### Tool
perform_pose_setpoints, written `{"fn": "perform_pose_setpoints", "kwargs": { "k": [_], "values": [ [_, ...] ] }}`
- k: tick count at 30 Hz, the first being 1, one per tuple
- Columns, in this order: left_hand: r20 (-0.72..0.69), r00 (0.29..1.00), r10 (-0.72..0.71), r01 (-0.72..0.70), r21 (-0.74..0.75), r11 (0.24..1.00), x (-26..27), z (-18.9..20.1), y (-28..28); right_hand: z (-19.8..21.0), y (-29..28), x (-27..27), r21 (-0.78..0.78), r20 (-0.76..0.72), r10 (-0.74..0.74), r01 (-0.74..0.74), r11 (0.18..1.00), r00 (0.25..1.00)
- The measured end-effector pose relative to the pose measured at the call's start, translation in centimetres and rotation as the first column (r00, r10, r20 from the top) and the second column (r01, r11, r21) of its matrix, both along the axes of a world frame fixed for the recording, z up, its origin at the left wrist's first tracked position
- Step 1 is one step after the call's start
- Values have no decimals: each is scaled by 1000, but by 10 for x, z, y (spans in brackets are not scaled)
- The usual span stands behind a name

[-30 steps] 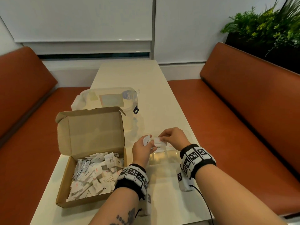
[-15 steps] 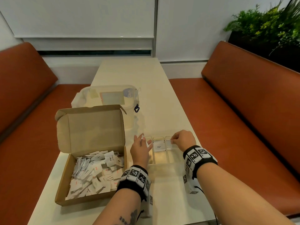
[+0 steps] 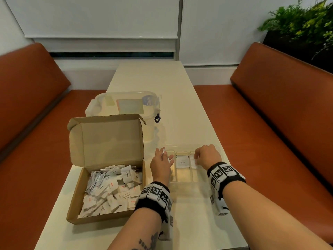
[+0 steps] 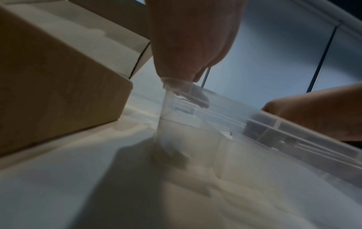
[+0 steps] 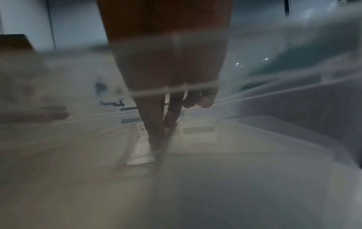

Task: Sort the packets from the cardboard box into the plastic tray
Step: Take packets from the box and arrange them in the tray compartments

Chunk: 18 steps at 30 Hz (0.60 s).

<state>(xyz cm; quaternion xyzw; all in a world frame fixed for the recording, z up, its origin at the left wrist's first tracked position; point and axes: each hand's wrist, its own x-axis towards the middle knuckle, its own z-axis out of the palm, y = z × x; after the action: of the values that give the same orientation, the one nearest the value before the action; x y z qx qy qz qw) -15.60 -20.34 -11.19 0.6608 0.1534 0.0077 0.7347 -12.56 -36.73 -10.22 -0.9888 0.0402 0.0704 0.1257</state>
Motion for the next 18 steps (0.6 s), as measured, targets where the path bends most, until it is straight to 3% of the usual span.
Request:
{"fn": "perform_pose_setpoints", "kwargs": {
  "k": [11, 18],
  "values": [
    [-13, 1000, 29, -28, 38, 999, -2, 0, -2, -9, 3, 0, -109, 80, 56, -48, 993, 995],
    [0, 999, 39, -39, -28, 999, -2, 3, 0, -4, 7, -1, 90, 142, -29, 16, 996, 989]
  ]
}}
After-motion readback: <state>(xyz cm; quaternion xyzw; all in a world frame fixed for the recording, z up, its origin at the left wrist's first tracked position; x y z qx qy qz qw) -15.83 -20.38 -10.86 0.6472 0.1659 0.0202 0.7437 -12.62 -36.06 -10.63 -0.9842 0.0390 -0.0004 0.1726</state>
